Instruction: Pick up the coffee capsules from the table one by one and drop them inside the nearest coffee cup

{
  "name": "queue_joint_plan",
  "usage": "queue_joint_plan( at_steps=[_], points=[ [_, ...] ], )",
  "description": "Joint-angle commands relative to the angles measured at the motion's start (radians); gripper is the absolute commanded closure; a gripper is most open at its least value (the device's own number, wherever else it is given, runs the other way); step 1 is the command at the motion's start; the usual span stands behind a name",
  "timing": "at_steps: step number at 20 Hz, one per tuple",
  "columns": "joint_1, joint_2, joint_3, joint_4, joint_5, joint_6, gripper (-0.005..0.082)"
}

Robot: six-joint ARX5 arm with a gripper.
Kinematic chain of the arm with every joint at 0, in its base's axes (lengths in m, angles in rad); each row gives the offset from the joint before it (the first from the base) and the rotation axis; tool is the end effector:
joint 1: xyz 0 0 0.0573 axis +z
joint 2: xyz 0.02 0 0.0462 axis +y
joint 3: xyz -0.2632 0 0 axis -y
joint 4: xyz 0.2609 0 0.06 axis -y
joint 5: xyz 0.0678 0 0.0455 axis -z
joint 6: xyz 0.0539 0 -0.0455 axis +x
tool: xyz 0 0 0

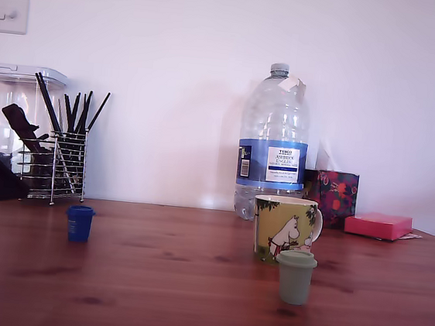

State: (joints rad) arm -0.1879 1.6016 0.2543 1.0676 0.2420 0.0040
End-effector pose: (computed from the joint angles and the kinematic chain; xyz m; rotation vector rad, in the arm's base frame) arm 0.2529 -0.0612 0.0923 -0.0037 0.2809 -0.4276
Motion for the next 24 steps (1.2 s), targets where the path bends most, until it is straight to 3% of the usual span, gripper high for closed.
queue_joint_plan(
  at_steps=[1, 10, 18, 19, 21, 24],
  points=[
    [-0.002, 0.079, 0.028, 0.032, 0.013, 0.005, -0.0010],
    [-0.004, 0.462, 0.293, 0.126, 0.049, 0.007, -0.0010],
    [-0.007, 0.519, 0.377, 0.046, 0.053, 0.009, -0.0007],
    [-0.007, 0.519, 0.384, 0.024, 0.053, 0.017, 0.0020],
    [-0.007, 0.519, 0.400, -0.014, 0.086, 0.031, 0.0176],
    [-0.007, 0.519, 0.407, -0.032, 0.141, 0.053, 0.0572]
  ],
)
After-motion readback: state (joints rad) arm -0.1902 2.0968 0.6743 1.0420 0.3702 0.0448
